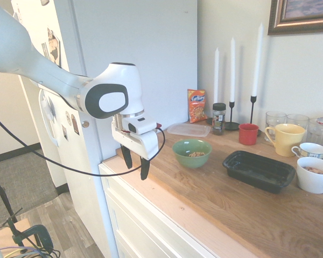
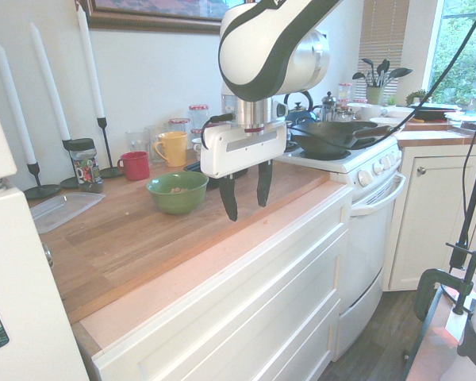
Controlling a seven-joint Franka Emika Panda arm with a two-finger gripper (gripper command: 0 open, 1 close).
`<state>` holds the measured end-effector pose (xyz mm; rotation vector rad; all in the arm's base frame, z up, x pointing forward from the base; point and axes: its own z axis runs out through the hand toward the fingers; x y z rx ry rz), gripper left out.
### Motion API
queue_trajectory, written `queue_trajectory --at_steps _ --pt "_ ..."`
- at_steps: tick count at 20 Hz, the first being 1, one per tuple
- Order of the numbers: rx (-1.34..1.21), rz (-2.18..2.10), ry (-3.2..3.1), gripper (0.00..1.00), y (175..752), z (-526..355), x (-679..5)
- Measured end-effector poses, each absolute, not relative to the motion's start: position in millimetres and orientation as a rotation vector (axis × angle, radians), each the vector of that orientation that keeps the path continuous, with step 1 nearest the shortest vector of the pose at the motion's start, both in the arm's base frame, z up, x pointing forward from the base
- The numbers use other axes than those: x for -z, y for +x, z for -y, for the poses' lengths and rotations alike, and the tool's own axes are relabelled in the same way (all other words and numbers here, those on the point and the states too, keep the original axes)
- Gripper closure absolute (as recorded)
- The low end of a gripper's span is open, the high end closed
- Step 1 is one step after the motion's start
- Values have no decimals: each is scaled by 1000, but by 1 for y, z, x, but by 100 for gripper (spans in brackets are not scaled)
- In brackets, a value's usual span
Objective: Pour the cereal into the box
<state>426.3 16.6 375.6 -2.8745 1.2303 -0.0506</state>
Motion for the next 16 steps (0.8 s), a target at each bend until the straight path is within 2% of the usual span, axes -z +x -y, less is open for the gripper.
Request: queue_trajectory --at_steps 8,16 --pt "164 -1202 -2862 0 449 -16 -407" --pt "311 -1097 -2923 0 535 -45 -441"
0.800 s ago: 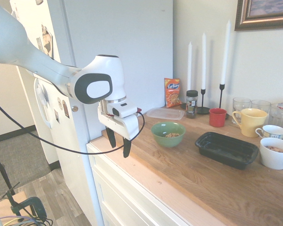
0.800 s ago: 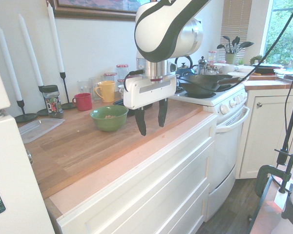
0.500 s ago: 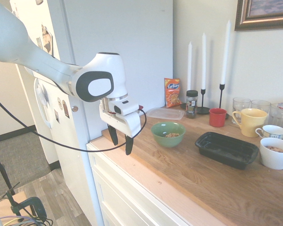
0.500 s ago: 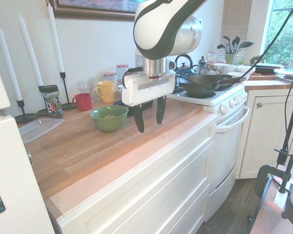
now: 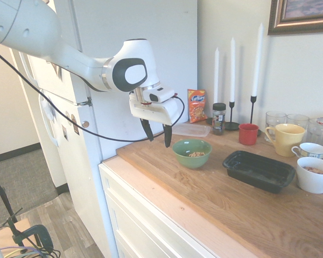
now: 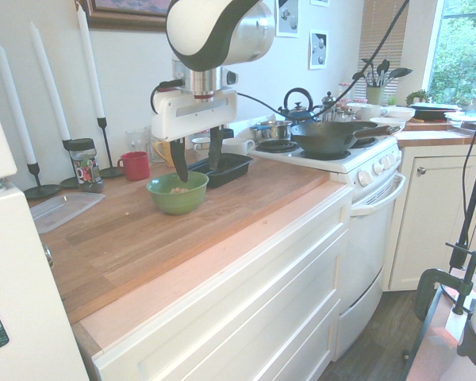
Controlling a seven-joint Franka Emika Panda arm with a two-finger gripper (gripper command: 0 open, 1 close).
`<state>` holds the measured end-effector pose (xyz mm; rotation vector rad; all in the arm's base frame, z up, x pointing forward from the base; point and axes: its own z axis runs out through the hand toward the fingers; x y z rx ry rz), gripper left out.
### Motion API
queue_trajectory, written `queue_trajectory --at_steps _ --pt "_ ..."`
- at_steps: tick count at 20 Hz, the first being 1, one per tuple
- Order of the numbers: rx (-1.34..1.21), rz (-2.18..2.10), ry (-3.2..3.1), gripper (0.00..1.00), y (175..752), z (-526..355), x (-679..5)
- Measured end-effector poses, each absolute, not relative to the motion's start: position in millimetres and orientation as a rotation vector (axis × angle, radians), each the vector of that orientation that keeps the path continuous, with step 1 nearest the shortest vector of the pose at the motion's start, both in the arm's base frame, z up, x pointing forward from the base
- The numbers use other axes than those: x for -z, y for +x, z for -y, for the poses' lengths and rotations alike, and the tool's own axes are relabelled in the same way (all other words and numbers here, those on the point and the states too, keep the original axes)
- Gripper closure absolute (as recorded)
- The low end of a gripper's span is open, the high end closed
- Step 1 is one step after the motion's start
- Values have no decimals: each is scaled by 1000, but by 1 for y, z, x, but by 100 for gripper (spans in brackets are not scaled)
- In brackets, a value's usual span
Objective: Pour the cereal into the box
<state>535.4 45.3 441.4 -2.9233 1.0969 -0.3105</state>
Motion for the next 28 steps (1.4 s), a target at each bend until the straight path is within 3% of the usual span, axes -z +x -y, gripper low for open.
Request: queue_trajectory --at_steps 11,23,24,28 --pt "456 -1095 -3073 0 627 -101 -414" --pt "619 -1148 -3217 0 658 -110 -325" --pt "617 -1148 -3225 100 658 -110 -319" --pt "637 -1144 -3231 100 661 -110 -316"
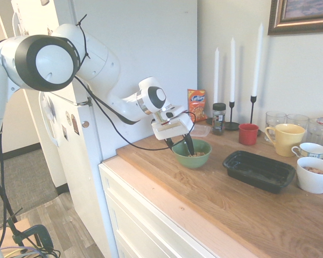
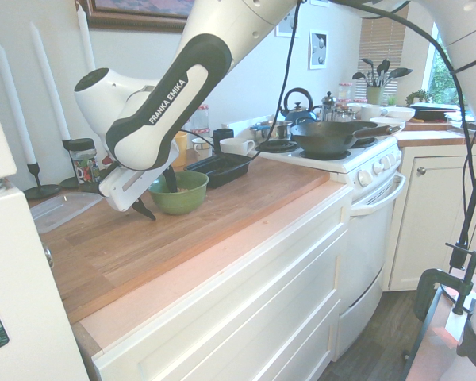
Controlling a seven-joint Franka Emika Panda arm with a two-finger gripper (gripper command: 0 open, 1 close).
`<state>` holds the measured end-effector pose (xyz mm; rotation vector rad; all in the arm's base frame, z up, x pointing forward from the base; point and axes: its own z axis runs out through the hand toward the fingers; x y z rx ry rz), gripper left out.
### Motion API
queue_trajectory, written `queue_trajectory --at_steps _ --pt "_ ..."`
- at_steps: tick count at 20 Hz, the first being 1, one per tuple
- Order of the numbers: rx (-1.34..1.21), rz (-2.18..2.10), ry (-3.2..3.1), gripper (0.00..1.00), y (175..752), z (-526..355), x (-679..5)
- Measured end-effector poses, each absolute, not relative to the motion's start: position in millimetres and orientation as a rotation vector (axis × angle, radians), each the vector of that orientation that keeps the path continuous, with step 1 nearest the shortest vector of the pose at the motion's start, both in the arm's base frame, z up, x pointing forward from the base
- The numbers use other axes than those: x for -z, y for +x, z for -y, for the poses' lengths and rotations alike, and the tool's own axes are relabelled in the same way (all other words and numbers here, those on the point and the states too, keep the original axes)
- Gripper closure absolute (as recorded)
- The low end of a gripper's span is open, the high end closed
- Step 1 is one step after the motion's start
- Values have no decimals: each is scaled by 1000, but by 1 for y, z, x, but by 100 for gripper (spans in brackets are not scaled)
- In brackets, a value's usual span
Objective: Pour the cereal into the box
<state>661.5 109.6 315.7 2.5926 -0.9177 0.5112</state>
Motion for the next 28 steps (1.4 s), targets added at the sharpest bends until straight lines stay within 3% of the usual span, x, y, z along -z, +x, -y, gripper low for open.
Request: queue_trajectory --at_steps 28 --pt "-541 938 2541 100 647 -100 -300"
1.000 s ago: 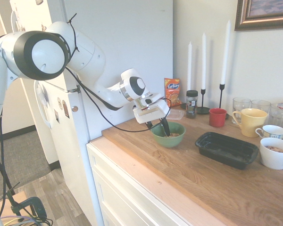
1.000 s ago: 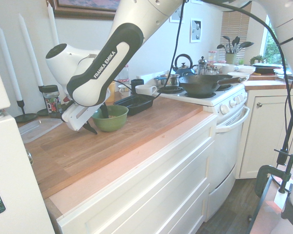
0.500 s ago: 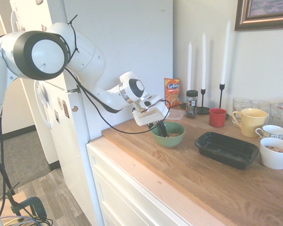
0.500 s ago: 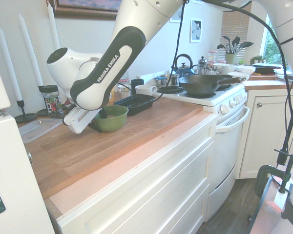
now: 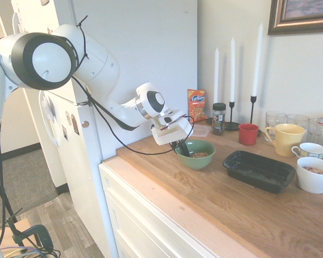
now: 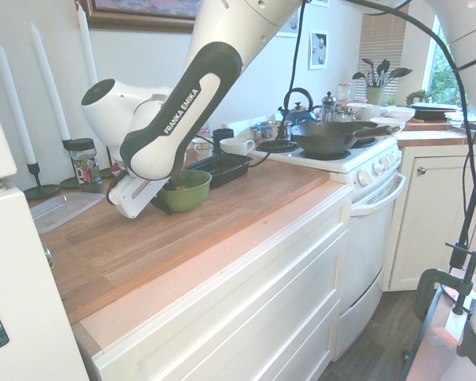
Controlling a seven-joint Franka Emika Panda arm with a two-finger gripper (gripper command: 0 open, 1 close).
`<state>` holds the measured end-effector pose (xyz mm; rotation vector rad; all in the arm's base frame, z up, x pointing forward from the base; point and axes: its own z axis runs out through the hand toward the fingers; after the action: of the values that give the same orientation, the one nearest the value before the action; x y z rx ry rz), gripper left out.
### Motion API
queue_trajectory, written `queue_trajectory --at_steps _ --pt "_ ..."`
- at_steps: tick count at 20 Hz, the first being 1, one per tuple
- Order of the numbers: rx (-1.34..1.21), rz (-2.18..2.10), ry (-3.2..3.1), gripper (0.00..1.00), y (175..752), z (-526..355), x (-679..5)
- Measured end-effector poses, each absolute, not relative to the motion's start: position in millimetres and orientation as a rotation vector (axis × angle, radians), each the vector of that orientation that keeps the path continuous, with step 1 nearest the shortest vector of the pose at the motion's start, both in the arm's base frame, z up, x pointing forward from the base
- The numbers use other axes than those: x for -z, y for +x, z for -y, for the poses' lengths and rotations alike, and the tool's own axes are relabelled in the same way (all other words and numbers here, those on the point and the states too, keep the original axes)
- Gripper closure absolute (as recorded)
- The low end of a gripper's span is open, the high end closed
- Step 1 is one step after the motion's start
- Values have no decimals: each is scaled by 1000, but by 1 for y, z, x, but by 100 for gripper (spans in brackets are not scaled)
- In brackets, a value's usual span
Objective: Pour the cereal into the box
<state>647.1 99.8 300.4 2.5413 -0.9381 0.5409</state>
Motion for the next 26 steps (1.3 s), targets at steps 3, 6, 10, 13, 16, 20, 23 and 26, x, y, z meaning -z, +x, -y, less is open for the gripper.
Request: queue_trajectory --at_steps 3,6,10,13,16,20,23,26 --pt "-534 971 2545 100 647 -96 -305" --pt "-520 1021 2573 100 645 -90 -324" --pt "-520 1067 2635 100 637 -88 -365" --pt "-533 1087 2672 100 633 -79 -396" --pt "-514 1107 2722 100 630 -61 -420" --pt "-431 1150 2819 100 633 -25 -437" --pt "-414 1187 2859 100 640 0 -451" --pt "-404 1216 2886 100 649 27 -465"
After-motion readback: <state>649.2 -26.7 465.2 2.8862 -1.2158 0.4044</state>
